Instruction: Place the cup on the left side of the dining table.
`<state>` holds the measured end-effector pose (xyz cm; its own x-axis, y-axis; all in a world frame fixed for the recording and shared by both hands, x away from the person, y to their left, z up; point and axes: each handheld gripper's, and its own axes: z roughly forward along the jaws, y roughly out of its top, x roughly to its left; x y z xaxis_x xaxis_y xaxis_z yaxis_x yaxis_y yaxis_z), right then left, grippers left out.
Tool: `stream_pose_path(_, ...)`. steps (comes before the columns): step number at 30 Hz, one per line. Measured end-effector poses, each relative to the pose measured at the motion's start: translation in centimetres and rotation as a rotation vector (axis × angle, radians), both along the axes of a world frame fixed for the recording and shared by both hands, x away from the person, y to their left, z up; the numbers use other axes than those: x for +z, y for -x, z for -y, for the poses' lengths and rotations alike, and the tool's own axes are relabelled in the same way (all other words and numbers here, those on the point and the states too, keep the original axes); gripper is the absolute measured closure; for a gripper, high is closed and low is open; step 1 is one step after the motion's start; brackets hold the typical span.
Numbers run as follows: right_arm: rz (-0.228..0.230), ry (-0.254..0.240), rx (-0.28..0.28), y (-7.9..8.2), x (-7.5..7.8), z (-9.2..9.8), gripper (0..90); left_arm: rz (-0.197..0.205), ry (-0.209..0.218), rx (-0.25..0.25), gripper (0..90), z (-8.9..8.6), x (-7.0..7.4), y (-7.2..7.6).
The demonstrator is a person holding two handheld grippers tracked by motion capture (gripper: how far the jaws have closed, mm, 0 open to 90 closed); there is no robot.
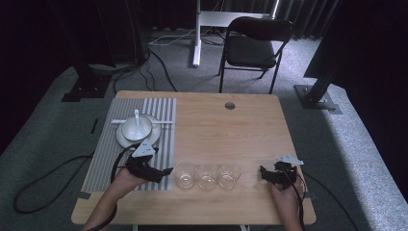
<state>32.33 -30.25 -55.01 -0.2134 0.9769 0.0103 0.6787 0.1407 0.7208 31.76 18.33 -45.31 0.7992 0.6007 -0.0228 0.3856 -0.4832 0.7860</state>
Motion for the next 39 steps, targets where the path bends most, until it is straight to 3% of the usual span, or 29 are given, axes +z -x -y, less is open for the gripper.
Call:
stream_pose_path(12,0.001,-0.001,0.0,0.0,0.0,0.0,12.2,-0.007,-0.057,-0.088,4.7,4.5,0.5,-0.7)
stream_pose_path(13,0.001,-0.001,0.0,0.0,0.0,0.0,12.2,-0.001,-0.076,-0.098,4.7,5.3,0.7,-0.8)
stream_pose_path(23,0.001,-0.001,0.0,0.0,0.0,0.0,12.2,-0.001,-0.074,-0.169,4.7,8.8,1.4,-1.1)
stream_pose_path(39,0.0,-0.002,-0.001,0.0,0.0,0.0,12.2,-0.016,-0.113,-0.274,4.8,14.8,1.5,-1.3)
